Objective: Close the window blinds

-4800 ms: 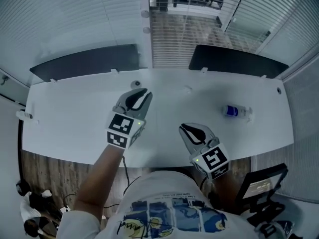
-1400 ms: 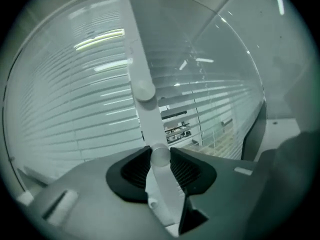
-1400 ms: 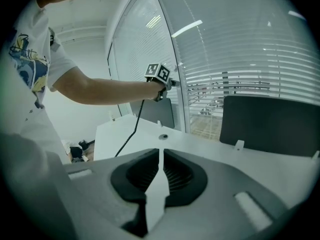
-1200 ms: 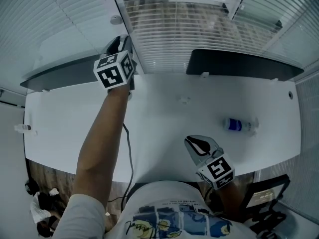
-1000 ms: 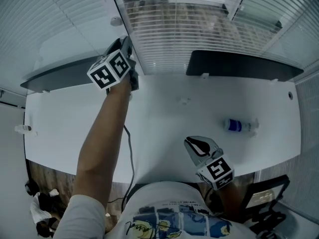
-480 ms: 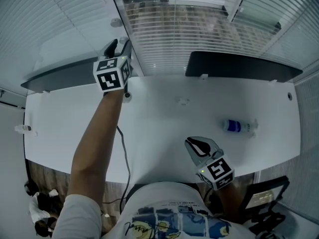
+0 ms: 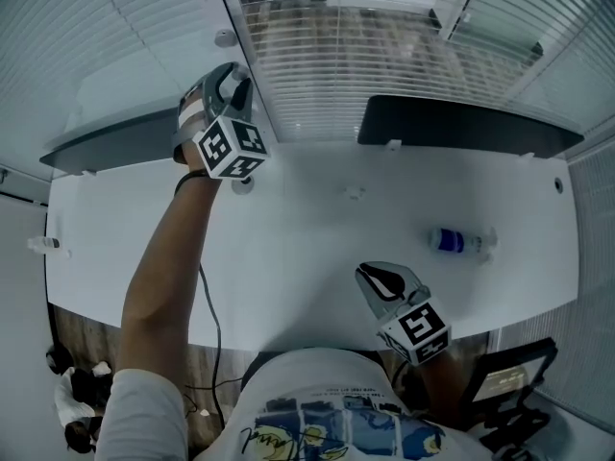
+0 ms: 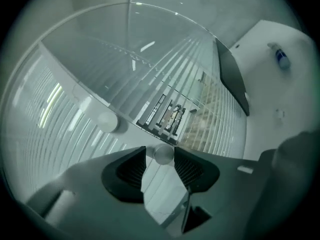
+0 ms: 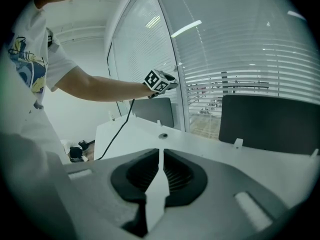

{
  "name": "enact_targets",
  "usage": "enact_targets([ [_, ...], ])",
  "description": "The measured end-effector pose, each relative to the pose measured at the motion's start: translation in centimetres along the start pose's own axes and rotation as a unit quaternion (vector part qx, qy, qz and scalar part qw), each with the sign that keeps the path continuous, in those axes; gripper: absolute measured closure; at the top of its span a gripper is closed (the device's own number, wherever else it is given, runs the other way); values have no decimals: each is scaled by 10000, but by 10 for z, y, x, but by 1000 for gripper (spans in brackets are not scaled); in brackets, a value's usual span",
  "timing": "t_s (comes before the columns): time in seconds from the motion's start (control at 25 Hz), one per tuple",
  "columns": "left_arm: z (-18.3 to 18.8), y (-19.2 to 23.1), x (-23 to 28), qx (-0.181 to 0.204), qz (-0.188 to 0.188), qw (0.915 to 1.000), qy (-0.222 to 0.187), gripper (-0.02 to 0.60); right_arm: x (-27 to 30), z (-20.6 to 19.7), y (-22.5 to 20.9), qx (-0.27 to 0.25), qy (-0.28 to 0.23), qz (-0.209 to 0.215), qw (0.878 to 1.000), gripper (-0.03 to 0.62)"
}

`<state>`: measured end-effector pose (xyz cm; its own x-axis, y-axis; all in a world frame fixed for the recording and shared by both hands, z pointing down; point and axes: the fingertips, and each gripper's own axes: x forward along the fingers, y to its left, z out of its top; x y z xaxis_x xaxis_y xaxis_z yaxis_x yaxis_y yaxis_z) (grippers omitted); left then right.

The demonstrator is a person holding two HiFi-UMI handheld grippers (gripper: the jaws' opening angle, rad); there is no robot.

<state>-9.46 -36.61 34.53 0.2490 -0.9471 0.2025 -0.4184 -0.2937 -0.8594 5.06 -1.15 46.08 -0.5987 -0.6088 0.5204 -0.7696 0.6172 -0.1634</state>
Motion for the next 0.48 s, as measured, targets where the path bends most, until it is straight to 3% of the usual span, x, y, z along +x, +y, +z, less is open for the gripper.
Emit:
enact_targets([
  [0.28, 1, -12, 5, 1196, 35, 9928, 92, 403, -1, -2, -2, 46, -8, -20, 10000, 577],
  [0.48, 0, -12, 5, 1548, 153, 9878, 113, 448, -2, -4, -3, 58, -11, -40, 10000, 577],
])
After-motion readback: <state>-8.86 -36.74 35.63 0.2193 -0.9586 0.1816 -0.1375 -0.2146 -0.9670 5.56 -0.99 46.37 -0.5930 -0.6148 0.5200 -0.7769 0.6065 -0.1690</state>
